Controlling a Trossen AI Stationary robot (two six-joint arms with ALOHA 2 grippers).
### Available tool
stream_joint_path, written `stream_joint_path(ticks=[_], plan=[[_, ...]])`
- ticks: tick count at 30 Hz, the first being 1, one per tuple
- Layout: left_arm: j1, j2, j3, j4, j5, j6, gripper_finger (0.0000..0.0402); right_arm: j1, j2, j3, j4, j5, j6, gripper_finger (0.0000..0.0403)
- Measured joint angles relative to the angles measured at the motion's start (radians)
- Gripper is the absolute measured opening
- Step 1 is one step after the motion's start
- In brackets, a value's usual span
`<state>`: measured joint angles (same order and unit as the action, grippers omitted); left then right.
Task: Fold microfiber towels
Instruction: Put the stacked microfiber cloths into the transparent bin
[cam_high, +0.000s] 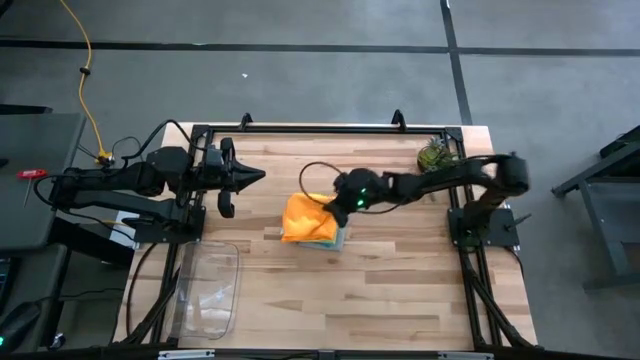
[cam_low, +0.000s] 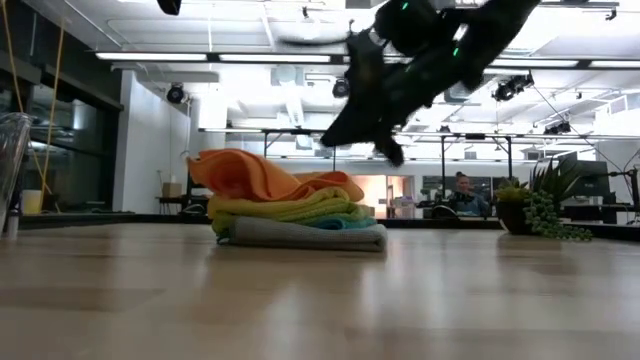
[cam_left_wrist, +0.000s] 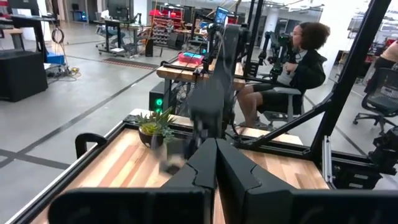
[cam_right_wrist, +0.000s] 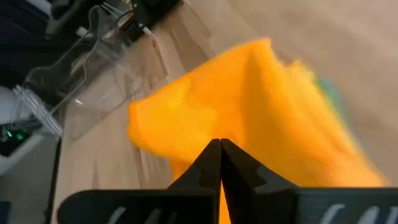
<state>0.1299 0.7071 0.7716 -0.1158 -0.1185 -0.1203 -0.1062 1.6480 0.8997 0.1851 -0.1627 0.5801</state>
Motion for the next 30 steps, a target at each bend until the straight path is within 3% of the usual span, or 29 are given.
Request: stream_joint_path(ticks=[6, 11, 22, 26, 30], plan=[[0.000, 0.000, 0.000, 0.000, -0.034, 0.001, 0.0000, -0.030, -0.266, 0.000, -0.259, 0.034, -0.150, 0.0000], [0.000, 0.000, 0.000, 0.000, -0.091, 0.001, 0.0000, -0.022, -0.423, 0.000, -0.313, 0.126, -0.219, 0.0000], [0.000, 0.055, 0.000, 0.000, -0.069, 0.000, 0.0000, 0.011, -0.505, -0.002, -0.360, 0.127, -0.319, 0.0000], [0.000, 0.096, 0.000, 0.000, -0.067, -0.034, 0.0000, 0.011, -0.607, -0.138, -0.285, 0.099, -0.245, 0.0000], [0.000, 0.134, 0.000, 0.010, -0.018, -0.034, 0.0000, 0.011, -0.801, -0.348, -0.109, 0.102, -0.090, 0.0000]])
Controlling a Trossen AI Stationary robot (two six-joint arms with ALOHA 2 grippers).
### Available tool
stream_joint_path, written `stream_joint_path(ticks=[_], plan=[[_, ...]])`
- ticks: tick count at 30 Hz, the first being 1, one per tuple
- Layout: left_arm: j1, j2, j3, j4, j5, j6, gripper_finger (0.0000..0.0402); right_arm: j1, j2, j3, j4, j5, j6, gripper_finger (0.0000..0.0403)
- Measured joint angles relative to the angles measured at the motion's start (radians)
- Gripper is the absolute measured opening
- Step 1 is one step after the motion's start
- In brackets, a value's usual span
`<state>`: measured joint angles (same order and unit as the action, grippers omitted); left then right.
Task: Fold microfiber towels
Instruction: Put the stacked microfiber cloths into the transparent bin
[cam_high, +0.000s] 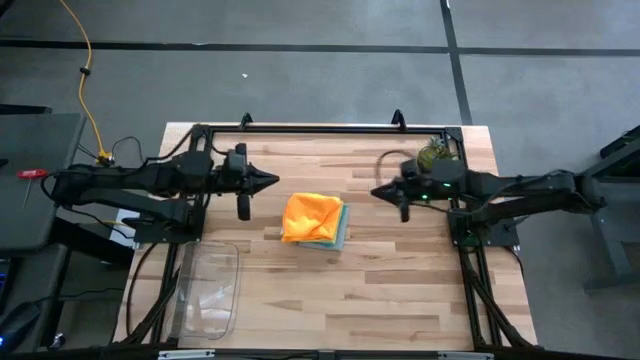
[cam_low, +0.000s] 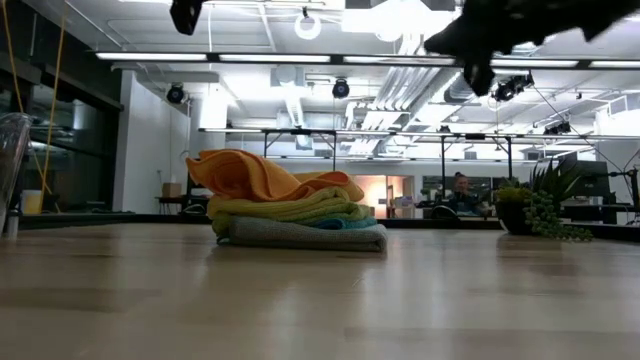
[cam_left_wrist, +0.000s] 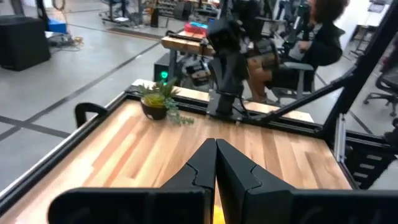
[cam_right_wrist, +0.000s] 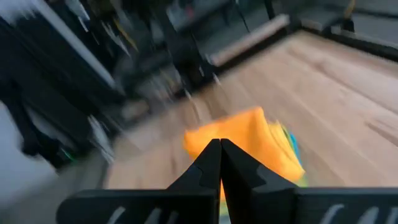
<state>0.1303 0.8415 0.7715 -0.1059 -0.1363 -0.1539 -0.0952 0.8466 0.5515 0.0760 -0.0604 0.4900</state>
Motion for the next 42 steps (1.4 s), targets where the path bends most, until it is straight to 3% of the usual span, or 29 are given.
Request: stream_joint_path(ticks=[4, 9, 14, 22, 27, 33, 42], plan=[[-0.001, 0.056, 0.000, 0.061, 0.008, 0.000, 0.0000, 0.000, -0.161, -0.104, 0.114, 0.043, 0.026, 0.0000], [0.001, 0.166, 0.004, 0.138, 0.000, -0.002, 0.0000, 0.000, -0.240, -0.109, 0.133, 0.085, -0.042, 0.0000], [0.021, 0.360, 0.100, -0.008, 0.009, -0.053, 0.0000, -0.005, -0.233, -0.109, 0.121, 0.085, -0.045, 0.0000], [0.019, 0.736, 0.267, -0.086, 0.177, -0.058, 0.0000, -0.005, -0.166, -0.109, 0.102, 0.084, -0.042, 0.0000], [0.008, 0.921, 0.339, -0.173, 0.219, -0.099, 0.0000, -0.005, -0.123, -0.108, 0.103, 0.084, -0.042, 0.0000], [0.013, 1.007, 0.347, -0.238, 0.137, -0.087, 0.0000, -0.005, -0.086, -0.108, 0.101, 0.083, -0.022, 0.0000], [0.099, 1.013, 0.295, -0.267, 0.136, 0.026, 0.0000, -0.005, -0.061, -0.108, 0.107, 0.083, -0.016, 0.0000]])
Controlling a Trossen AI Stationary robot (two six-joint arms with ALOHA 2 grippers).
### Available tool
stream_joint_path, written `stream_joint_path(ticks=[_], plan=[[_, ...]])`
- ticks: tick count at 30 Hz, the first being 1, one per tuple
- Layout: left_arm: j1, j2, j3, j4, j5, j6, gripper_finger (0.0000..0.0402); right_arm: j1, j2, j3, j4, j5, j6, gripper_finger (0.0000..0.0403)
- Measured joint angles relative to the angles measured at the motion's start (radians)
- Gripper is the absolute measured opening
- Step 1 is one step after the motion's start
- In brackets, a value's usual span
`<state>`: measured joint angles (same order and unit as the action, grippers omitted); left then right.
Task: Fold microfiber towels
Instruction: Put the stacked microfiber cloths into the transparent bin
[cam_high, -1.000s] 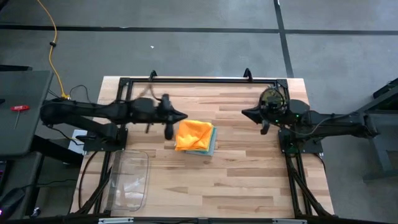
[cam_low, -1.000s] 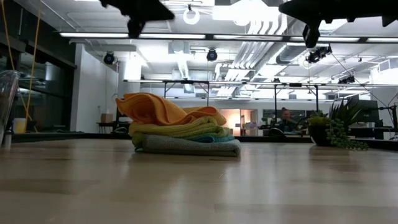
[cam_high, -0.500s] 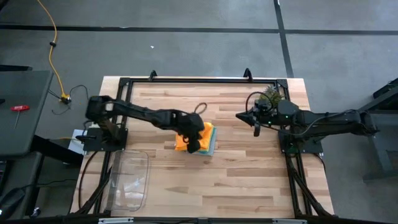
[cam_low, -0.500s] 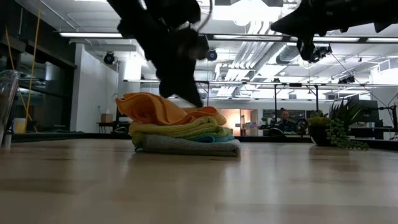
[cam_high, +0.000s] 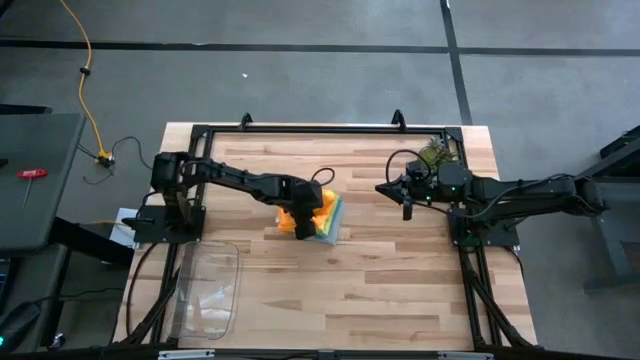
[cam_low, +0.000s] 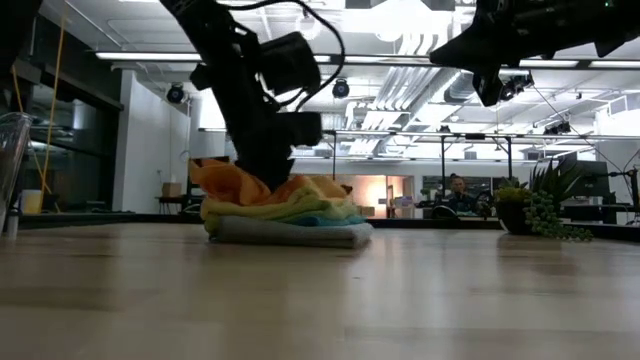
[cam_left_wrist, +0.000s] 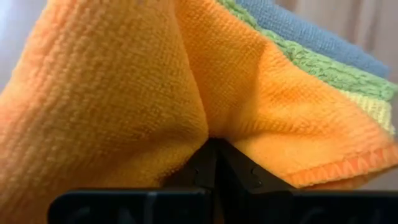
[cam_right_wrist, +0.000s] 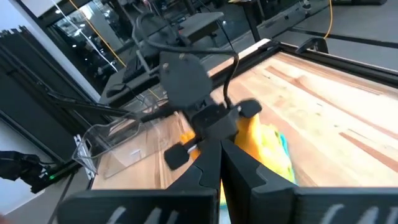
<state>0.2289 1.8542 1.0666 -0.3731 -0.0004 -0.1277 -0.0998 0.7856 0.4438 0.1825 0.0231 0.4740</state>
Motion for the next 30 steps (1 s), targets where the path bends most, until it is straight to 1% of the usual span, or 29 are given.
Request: stream_joint_path(ticks=[3, 7, 12, 15, 17, 19, 23, 30], plan=[[0.031, -0.016, -0.025, -0.031, -0.004, 0.104, 0.0000, 0.000, 0.000, 0.000, 0.002, 0.000, 0.000, 0.0000], [0.067, -0.053, -0.071, -0.049, -0.014, 0.305, 0.0000, 0.000, 0.000, 0.000, 0.002, 0.000, 0.000, 0.0000], [0.100, -0.088, -0.083, -0.153, -0.127, 0.622, 0.0000, 0.000, 0.000, 0.000, 0.002, 0.002, -0.001, 0.0000], [0.115, -0.110, -0.087, -0.189, -0.172, 0.735, 0.0000, 0.000, 0.000, 0.000, 0.001, 0.030, -0.002, 0.0000], [0.123, -0.127, -0.089, -0.197, -0.182, 0.748, 0.0000, 0.000, 0.000, 0.000, 0.001, 0.034, -0.003, 0.0000], [0.129, -0.154, -0.090, -0.199, -0.179, 0.726, 0.0000, 0.000, 0.000, 0.000, 0.001, 0.037, -0.003, 0.0000], [0.132, -0.213, -0.090, -0.195, -0.153, 0.638, 0.0000, 0.000, 0.000, 0.000, 0.000, 0.037, -0.003, 0.0000], [0.132, -0.354, -0.089, -0.184, -0.099, 0.486, 0.0000, 0.000, 0.000, 0.000, 0.000, 0.037, -0.003, 0.0000]])
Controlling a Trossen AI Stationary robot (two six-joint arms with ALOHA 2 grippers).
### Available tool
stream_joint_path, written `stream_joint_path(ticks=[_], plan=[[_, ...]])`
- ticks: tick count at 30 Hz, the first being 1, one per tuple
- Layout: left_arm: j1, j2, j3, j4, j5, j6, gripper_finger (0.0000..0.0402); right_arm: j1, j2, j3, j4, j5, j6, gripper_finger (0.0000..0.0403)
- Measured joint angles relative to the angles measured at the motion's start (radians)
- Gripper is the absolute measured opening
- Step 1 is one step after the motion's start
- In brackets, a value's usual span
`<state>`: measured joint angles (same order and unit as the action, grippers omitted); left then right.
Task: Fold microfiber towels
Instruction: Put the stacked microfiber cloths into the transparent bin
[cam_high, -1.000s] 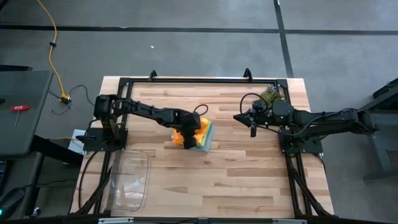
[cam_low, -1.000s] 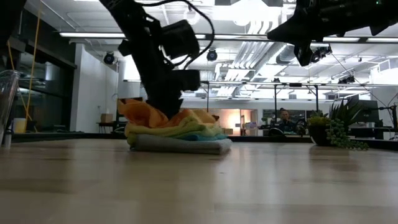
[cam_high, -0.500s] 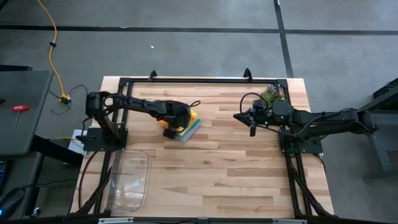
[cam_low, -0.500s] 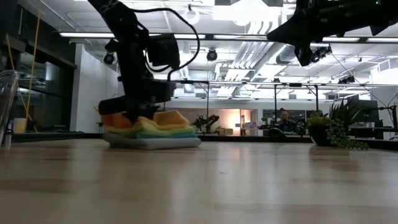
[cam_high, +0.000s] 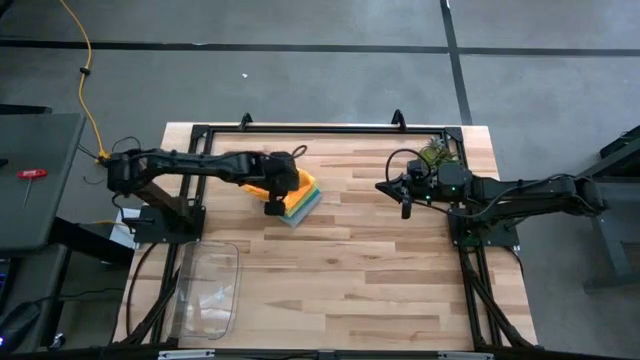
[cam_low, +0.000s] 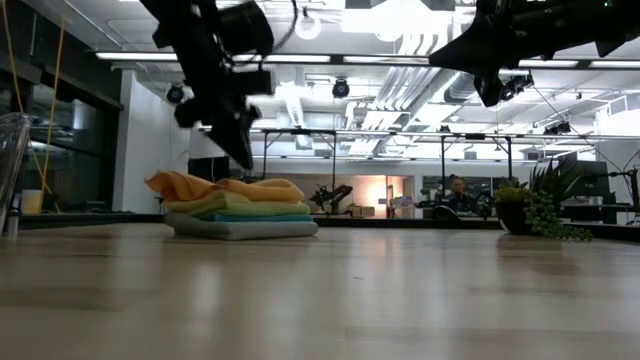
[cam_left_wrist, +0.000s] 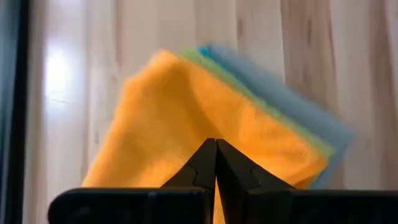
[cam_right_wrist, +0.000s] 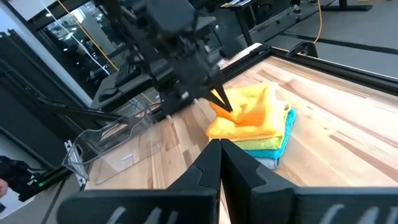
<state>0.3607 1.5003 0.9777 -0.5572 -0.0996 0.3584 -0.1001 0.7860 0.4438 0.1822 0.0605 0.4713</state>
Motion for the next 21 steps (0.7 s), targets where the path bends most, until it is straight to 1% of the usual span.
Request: stream_joint_path(ticks=[5, 10, 13, 16, 19, 21], plan=[[-0.006, -0.073, 0.002, 0.009, 0.003, -0.140, 0.0000, 0.000, 0.000, 0.000, -0.003, 0.000, 0.000, 0.0000], [-0.010, -0.080, 0.003, 0.015, 0.004, -0.275, 0.0000, 0.000, 0.000, 0.000, -0.005, 0.000, 0.000, 0.0000], [-0.010, -0.045, 0.003, 0.064, -0.028, -0.442, 0.0000, 0.000, 0.000, 0.000, -0.005, 0.000, 0.000, 0.0000], [-0.010, 0.011, 0.003, 0.120, -0.103, -0.663, 0.0000, 0.000, 0.000, 0.000, -0.007, 0.013, 0.000, 0.0000], [-0.009, 0.071, 0.003, 0.120, -0.163, -0.806, 0.0000, 0.000, 0.000, 0.000, -0.008, 0.031, 0.000, 0.0000], [-0.005, 0.095, 0.003, 0.107, -0.173, -0.885, 0.0000, 0.000, 0.000, 0.000, -0.009, 0.044, 0.000, 0.0000]])
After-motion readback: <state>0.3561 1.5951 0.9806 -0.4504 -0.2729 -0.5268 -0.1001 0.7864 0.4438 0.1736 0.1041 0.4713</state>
